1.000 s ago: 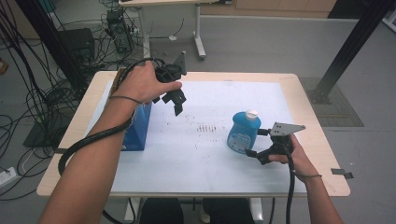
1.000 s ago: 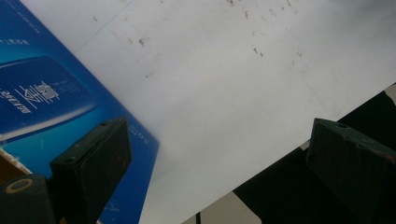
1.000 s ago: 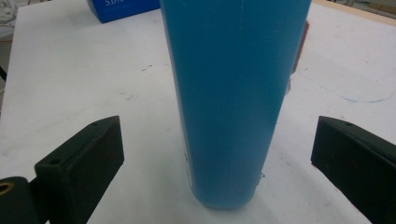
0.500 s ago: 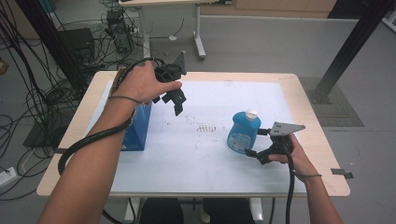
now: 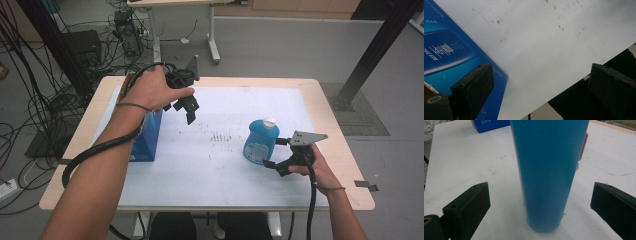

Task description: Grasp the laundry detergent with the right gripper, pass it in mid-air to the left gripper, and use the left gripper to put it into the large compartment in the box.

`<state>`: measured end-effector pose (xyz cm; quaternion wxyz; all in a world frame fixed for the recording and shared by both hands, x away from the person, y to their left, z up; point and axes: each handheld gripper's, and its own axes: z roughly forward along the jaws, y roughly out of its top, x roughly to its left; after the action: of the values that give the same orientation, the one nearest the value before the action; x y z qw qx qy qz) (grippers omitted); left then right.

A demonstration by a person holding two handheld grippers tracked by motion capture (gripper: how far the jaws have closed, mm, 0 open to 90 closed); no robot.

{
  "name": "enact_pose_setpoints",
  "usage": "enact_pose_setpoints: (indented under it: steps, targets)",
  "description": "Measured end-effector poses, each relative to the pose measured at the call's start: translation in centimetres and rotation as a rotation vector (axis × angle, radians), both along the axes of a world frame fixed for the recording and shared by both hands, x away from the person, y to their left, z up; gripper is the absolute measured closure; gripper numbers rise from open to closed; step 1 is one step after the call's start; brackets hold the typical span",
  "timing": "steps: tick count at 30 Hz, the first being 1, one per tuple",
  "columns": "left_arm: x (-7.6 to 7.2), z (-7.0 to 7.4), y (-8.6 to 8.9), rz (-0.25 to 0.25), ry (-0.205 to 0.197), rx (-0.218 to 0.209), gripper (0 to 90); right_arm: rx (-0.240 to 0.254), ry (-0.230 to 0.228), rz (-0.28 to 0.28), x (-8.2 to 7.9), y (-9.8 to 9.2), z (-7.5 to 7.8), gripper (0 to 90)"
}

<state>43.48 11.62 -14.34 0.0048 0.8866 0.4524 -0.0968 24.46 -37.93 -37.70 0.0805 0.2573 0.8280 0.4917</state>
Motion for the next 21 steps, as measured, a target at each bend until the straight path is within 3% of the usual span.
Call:
enact_pose_setpoints:
  steps: [21]
  targets:
    - [0.06, -0.03, -0.02, -0.004, 0.009, 0.006, 7.1, 0.008, -0.005, 0.002, 0.05, 0.14, -0.24, 2.4]
